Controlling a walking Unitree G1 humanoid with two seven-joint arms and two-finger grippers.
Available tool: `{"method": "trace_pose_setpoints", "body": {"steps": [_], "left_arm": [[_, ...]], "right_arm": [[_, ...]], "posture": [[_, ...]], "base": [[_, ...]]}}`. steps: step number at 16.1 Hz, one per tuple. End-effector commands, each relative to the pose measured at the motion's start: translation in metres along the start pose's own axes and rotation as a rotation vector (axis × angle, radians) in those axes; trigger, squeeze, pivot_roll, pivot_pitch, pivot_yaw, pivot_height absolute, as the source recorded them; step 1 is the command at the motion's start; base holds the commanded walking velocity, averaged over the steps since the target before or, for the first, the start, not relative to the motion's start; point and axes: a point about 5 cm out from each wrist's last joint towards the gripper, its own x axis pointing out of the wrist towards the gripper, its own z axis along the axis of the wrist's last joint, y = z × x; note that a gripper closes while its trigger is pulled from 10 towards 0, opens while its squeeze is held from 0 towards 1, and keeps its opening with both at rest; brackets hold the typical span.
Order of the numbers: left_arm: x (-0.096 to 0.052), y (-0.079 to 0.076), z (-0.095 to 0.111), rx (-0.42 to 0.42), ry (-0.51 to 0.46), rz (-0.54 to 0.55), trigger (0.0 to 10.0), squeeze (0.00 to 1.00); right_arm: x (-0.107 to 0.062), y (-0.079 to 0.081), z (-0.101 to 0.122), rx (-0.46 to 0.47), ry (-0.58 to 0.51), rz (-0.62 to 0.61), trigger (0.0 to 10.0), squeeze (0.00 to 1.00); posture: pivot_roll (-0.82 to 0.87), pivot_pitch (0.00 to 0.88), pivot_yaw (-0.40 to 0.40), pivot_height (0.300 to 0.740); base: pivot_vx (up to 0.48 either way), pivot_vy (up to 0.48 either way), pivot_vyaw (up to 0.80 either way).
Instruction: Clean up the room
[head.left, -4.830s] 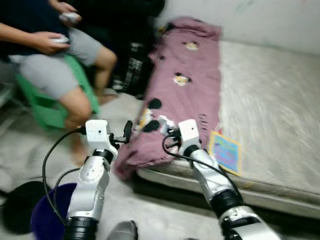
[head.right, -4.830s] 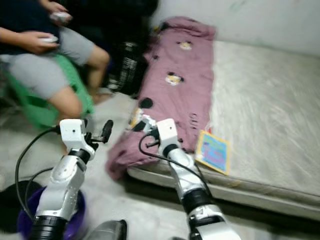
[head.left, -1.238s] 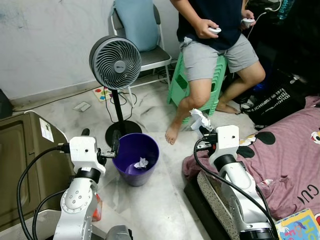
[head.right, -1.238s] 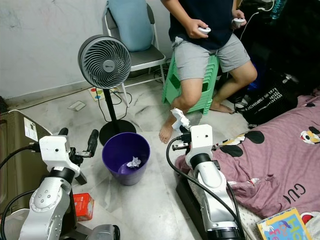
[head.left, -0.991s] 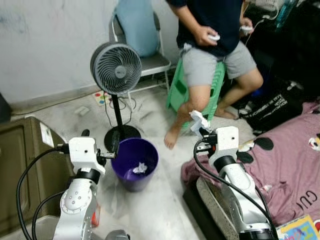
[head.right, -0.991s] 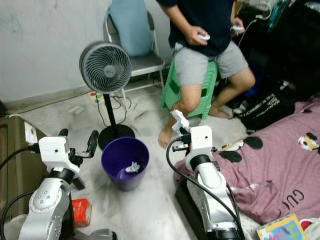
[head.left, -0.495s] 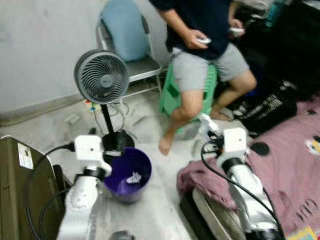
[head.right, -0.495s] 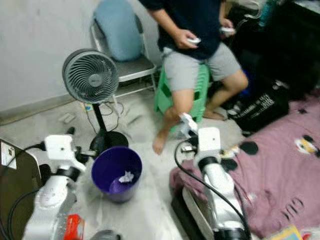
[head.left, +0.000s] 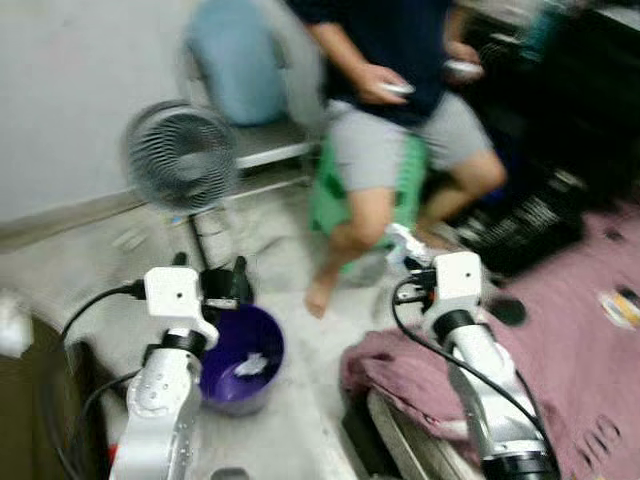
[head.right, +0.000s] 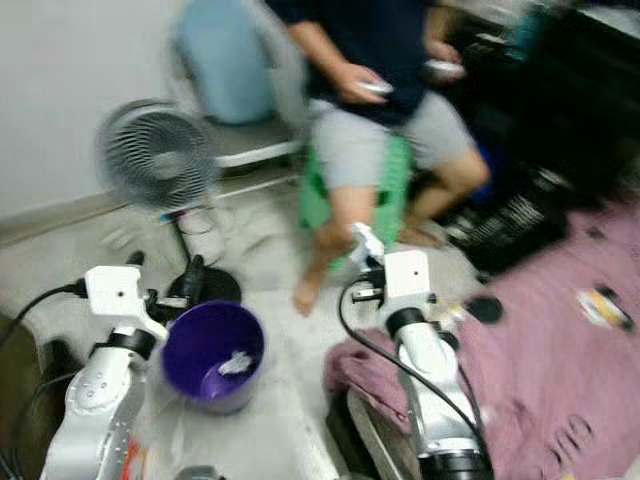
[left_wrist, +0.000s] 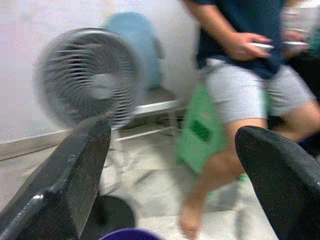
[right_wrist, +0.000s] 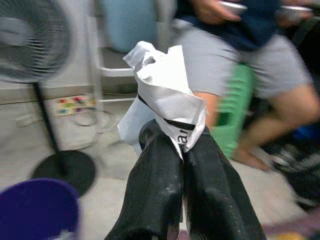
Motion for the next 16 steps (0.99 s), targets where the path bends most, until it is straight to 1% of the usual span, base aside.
{"method": "trace_pose_setpoints", "body": {"steps": [1,5,7,11,14,16], "left_arm": [[-0.0008,0.0037,-0.0021,0.015,0.015,0.016,10.0,0.0],[0.0004,0.0023,-0.0022,0.02,0.016,0.013,10.0,0.0],[0.0006,0.0021,-0.0024,0.02,0.017,0.011,10.0,0.0],[0.0009,0.0011,-0.0027,0.02,0.018,0.006,10.0,0.0],[0.0011,0.0009,-0.0029,0.022,0.02,0.004,10.0,0.0],[0.0014,0.0007,-0.0027,0.022,0.019,0.003,10.0,0.0]], "right_arm": [[0.0024,0.0054,0.0057,-0.003,-0.022,0.024,10.0,0.0],[0.0022,0.0054,0.006,-0.008,-0.021,0.025,10.0,0.0],[0.0015,0.008,0.0099,-0.034,-0.044,0.036,10.0,0.0],[0.0017,0.0075,0.0094,-0.028,-0.037,0.032,10.0,0.0],[0.0018,0.0081,0.0097,-0.027,-0.034,0.033,10.0,0.0],[0.0024,0.0074,0.0097,-0.017,-0.033,0.027,10.0,0.0]], "posture": [[0.05,0.0,-0.039,0.74],[0.05,0.0,-0.04,0.74],[0.05,0.0,-0.04,0.74],[0.05,0.0,-0.04,0.74],[0.05,0.0,-0.041,0.74],[0.05,0.0,-0.042,0.74]], "base": [[0.0,0.0,0.8],[0.0,0.0,0.8],[0.0,0.0,0.8],[0.0,0.0,0.8],[0.0,0.0,0.62],[0.0,0.0,0.0]]}}
